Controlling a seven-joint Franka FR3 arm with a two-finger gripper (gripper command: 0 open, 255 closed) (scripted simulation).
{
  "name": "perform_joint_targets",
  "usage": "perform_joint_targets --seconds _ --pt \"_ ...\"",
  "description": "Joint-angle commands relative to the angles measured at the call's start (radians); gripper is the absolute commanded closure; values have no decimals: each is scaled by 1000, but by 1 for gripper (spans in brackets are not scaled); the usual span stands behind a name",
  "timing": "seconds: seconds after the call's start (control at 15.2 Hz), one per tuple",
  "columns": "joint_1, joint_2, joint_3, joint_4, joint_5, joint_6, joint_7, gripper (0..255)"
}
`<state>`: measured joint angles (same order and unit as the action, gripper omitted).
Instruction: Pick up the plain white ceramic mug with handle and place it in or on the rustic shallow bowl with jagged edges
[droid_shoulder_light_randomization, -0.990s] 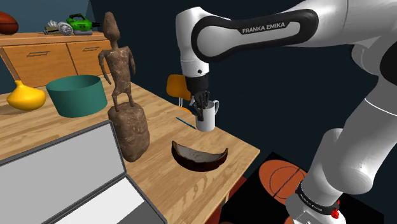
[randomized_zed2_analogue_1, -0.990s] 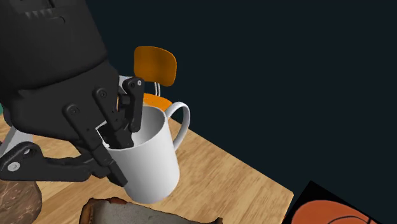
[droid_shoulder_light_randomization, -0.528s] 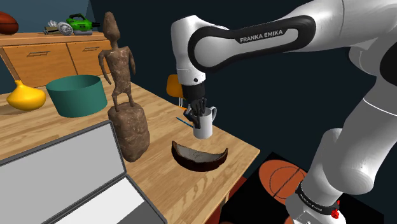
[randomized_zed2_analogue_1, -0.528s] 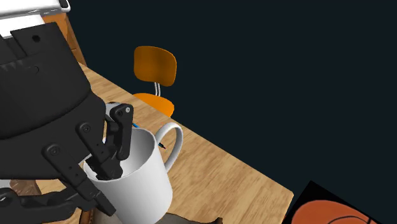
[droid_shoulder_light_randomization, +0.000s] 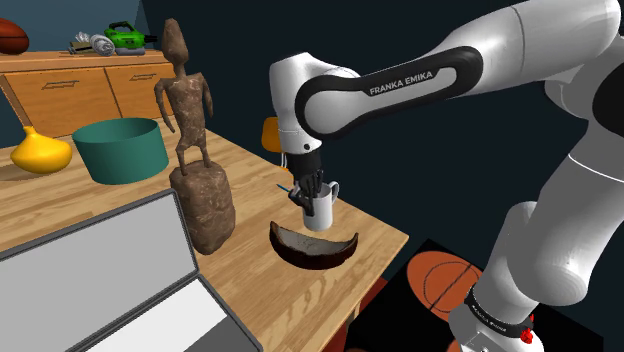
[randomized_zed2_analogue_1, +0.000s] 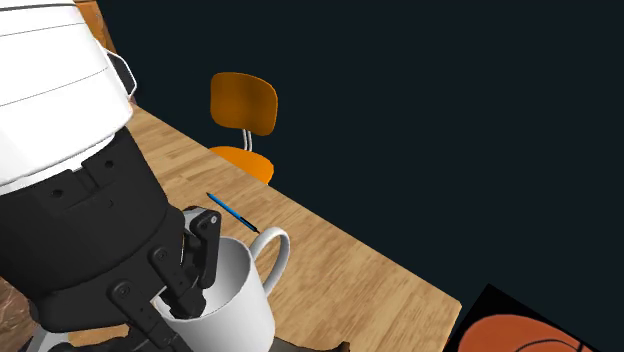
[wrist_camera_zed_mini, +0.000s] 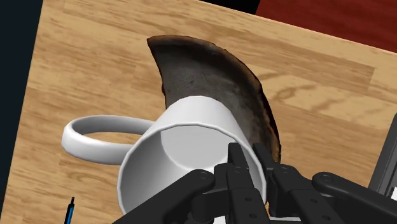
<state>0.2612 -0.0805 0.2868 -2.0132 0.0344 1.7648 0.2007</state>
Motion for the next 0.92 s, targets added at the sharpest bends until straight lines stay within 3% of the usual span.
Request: perform_joint_targets --seconds 0.0,0.66,0.73,0.86 --pt "0 3 0 -23 -1 27 -1 255" --pt "0 13 1 -52 -3 65 1 255" --pt "0 13 1 -52 -3 65 1 0" --pt "0 13 1 -52 -3 65 1 0"
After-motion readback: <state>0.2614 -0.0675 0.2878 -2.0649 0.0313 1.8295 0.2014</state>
